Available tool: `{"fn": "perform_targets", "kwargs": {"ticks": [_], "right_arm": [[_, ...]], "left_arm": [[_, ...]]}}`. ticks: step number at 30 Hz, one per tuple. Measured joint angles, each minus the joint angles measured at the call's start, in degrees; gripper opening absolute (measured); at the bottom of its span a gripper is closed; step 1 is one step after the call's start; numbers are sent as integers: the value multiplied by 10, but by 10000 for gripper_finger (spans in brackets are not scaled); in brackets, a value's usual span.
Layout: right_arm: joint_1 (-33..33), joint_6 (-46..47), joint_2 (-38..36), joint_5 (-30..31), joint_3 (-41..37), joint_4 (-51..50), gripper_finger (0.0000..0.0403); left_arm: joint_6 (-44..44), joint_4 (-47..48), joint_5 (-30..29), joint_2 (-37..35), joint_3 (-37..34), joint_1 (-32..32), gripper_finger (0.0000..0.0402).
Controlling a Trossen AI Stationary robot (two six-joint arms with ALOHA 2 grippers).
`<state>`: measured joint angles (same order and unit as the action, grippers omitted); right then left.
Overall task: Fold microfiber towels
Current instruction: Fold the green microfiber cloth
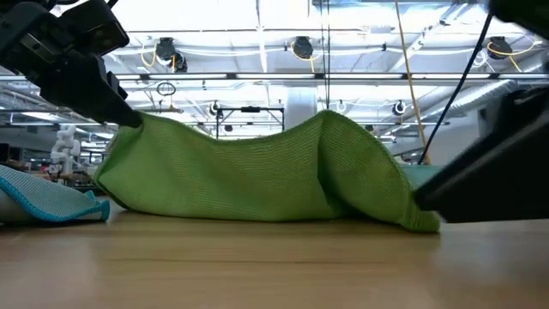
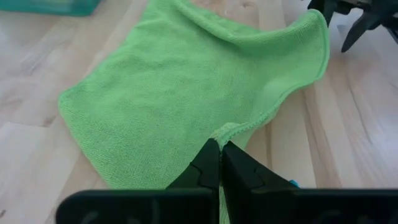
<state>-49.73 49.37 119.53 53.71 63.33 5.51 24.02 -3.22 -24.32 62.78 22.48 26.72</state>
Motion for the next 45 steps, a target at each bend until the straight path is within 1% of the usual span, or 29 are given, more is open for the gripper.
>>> {"fn": "perform_targets", "kwargs": {"ticks": [2,4,9,11,14,19,20,22,24,25,27,29,31,32,33,35,38,41,45], "right_arm": [[-12,29,-5,-1,0,-38,162],[-22,83,-11,7,0,-83,162],[-22,191,-11,64,0,-150,162],[-8,199,-11,62,0,-144,162],[14,172,-9,62,0,-129,162],[44,160,-9,60,-1,-125,162],[48,160,-9,55,-1,-126,162],[56,157,-8,26,-1,-126,159],[59,155,-3,-1,-1,-127,147],[58,155,0,-4,-1,-131,135],[55,158,4,-3,-1,-132,106],[53,157,4,-5,-5,-132,68],[50,144,-1,-22,-8,-136,27],[48,137,-6,-34,-10,-139,14],[46,130,-11,-43,-11,-146,9],[42,128,-26,-64,-12,-171,13],[38,123,-58,-117,-12,-227,16],[38,90,-94,-174,-14,-285,9],[38,30,-132,-181,-15,-310,9]], "left_arm": [[-1,0,-2,0,0,0,9],[-1,0,-2,0,0,0,13],[-2,0,-6,0,0,0,5],[-3,0,-13,0,0,0,7],[-2,0,-15,0,0,0,13],[-10,0,-15,0,0,0,5],[-9,0,-16,0,0,0,6],[-8,0,-18,0,0,0,11],[-8,0,-19,0,0,0,13],[-8,0,-19,0,0,0,13],[-10,-1,-19,0,0,0,8],[-9,-1,-19,0,0,0,5],[-2,-1,-19,0,0,1,8],[2,-1,-19,0,0,2,10],[3,-1,-19,0,0,5,11],[3,-2,-18,0,0,10,10],[3,-10,-18,0,0,19,5],[3,-16,-19,0,0,27,10],[1,-14,-32,0,0,34,6]]}}
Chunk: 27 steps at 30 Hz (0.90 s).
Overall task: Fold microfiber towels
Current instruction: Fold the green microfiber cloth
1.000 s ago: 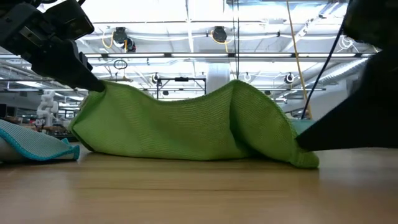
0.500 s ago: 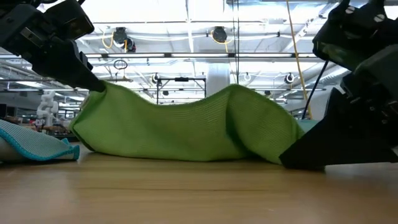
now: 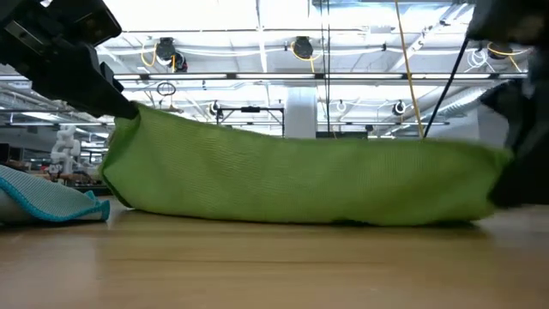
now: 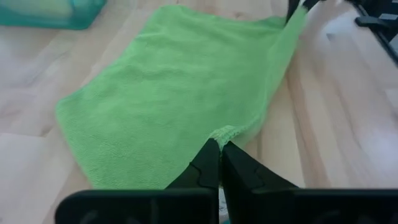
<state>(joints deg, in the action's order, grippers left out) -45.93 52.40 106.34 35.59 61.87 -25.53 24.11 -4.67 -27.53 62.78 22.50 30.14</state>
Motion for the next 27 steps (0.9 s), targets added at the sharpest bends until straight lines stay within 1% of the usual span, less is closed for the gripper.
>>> {"fn": "perform_targets", "kwargs": {"ticks": [1,3,5,8,11,14,16,18,24,27], "right_arm": [[0,-15,-8,2,1,-7,14],[-3,-11,-14,6,1,-34,34],[-3,40,-14,7,1,-76,63],[-11,128,-10,9,1,-121,117],[-23,153,-4,14,0,-110,172],[-43,123,-5,26,1,-62,209],[-58,104,-5,55,1,-51,218],[-68,75,-4,87,1,-44,219],[-65,-60,24,143,1,-13,201],[-54,-103,38,165,1,-12,185]], "left_arm": [[-2,2,-3,0,0,0,5],[-1,2,-10,0,0,0,6],[0,2,-11,0,0,0,11],[3,1,-11,0,0,0,9],[12,1,-11,0,0,0,4],[16,1,-11,0,0,0,11],[19,1,-11,0,0,0,11],[22,1,-11,0,0,0,6],[35,1,-11,0,0,3,13],[35,0,-15,0,0,8,9]]}}
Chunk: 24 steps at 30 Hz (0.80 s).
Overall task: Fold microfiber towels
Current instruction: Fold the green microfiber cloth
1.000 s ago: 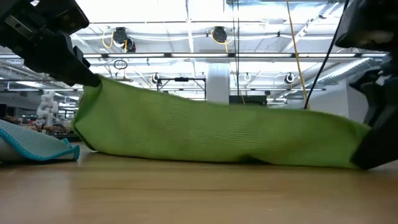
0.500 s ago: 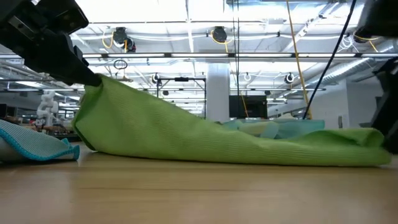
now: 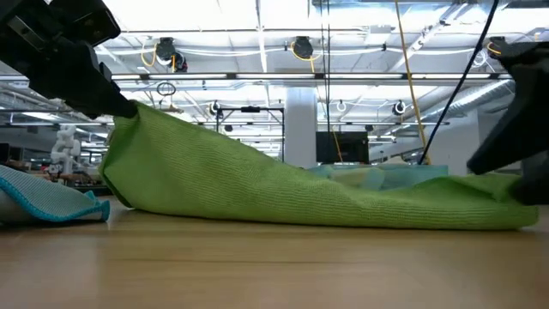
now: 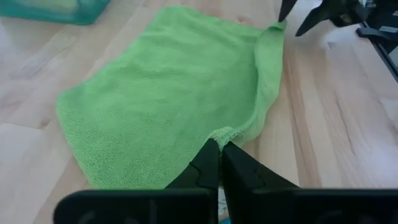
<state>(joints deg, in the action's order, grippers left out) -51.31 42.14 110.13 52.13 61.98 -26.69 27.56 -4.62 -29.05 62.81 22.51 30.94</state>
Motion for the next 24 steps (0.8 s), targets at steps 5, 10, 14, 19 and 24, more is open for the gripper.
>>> {"fn": "perform_targets", "kwargs": {"ticks": [5,10,14,19,24], "right_arm": [[17,-35,4,-12,0,-10,151],[18,-21,4,-13,0,-45,123],[16,16,4,-27,0,-70,102],[16,37,4,-29,0,-72,62],[16,39,3,-44,0,-67,7]], "left_arm": [[-1,-1,-26,0,0,3,10],[-3,0,-26,0,0,3,7],[-2,0,-26,2,0,3,9],[1,-4,-26,26,1,3,8],[-1,-25,-25,57,1,3,11]]}}
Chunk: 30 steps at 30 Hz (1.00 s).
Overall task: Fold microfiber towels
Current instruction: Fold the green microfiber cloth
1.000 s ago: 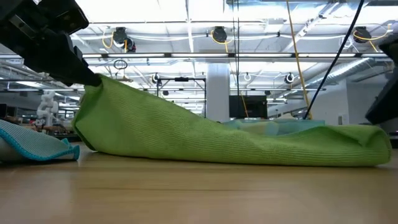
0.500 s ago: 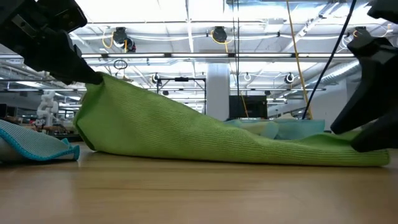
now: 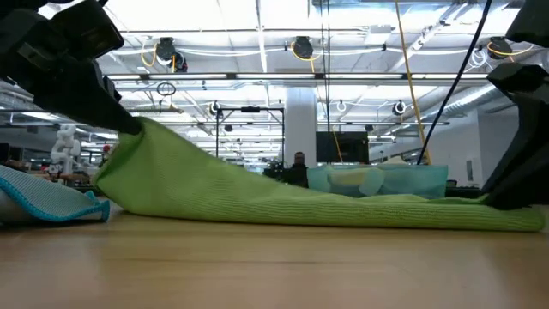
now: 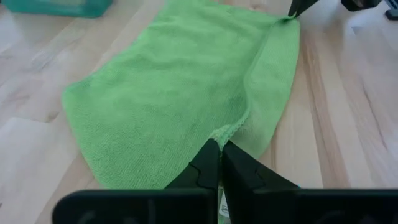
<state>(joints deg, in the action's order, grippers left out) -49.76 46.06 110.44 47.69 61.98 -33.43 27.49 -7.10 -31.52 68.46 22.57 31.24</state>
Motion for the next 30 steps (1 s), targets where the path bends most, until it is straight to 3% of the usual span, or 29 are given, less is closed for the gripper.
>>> {"fn": "perform_targets", "kwargs": {"ticks": [12,20,24,30], "right_arm": [[-2,58,-86,-18,0,31,6],[-6,7,-136,-123,1,170,7],[-10,4,-155,-133,1,182,8],[-2,83,-176,-104,1,84,8]], "left_arm": [[-11,-5,58,-10,3,28,13],[-5,-80,135,-11,3,136,10],[-70,-122,124,-36,3,185,4],[-88,-32,42,-70,3,176,10]]}}
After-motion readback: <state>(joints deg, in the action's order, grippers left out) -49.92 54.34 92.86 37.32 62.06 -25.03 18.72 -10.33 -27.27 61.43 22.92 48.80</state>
